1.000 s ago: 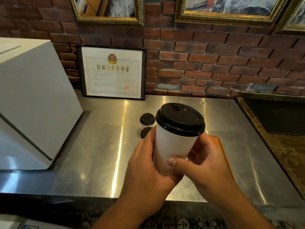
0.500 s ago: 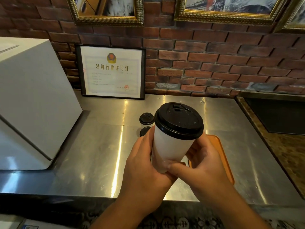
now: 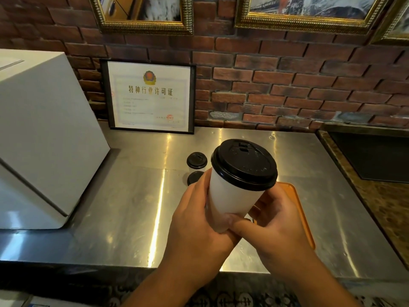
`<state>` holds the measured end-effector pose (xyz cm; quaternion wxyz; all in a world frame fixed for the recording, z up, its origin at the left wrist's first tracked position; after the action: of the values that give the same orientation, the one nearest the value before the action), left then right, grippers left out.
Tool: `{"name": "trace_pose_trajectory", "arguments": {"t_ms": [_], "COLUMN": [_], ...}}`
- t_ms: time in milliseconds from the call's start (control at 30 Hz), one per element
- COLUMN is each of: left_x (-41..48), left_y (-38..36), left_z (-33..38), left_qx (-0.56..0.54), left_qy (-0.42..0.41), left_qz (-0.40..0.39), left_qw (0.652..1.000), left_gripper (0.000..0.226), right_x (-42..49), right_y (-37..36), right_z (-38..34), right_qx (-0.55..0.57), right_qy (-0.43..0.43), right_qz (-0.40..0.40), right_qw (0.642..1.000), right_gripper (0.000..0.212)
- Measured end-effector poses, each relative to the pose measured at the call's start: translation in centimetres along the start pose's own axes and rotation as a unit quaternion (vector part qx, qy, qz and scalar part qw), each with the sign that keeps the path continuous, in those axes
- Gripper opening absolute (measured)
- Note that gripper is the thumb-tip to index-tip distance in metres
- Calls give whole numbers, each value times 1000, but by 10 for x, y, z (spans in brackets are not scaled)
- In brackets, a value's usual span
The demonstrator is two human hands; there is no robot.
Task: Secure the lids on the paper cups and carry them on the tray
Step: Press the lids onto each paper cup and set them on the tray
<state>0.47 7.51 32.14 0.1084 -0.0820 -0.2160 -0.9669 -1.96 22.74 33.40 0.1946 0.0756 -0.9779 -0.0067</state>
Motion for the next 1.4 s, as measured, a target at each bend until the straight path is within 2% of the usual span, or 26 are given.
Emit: {"name": "trace_pose_trajectory", "arguments": {"t_ms": [167,567,933,1133,1333,1400], "left_x": [1,0,5,5,4,4], "left_y": [-2,-4,-7,-6,-4,-5], "left_z": [-1,2,-6,-9,-7,-4], "left_qx": [-12,-31,-17,-9,-24,-32], "left_qy": [6,-9,-16,-12,-14,-10], "left_qz": [6,0,0,15,9,-1], "left_qw": [1000,999,1000,1000,1000,999], "left_gripper": [89,97,89,79,80,89], "right_x": [1,4,6,4,6,8], "right_y": [-1,3,2,1,-1,0], "right_z": [-4,-6,-8,-2,-3,-7], "right_qx": [17,36,48,31,21,13], "right_qy": [7,12,6,3,8,20], "right_qz": [28,41,16,25,9,16], "right_qw": [999,998,999,999,1000,1000], "right_gripper": [89,87,82,89,89,87]}}
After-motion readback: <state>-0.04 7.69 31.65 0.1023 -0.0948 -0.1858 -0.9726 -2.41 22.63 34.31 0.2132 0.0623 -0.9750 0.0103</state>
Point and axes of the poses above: each hand's wrist, its own x-axis towards the middle knuckle, its own y-axis out of the back of the hand, z = x × y, the point moved 5 cm from there along x, towards the middle knuckle, and after that the axes turned 9 degrees about y, right-handed, at the moved point
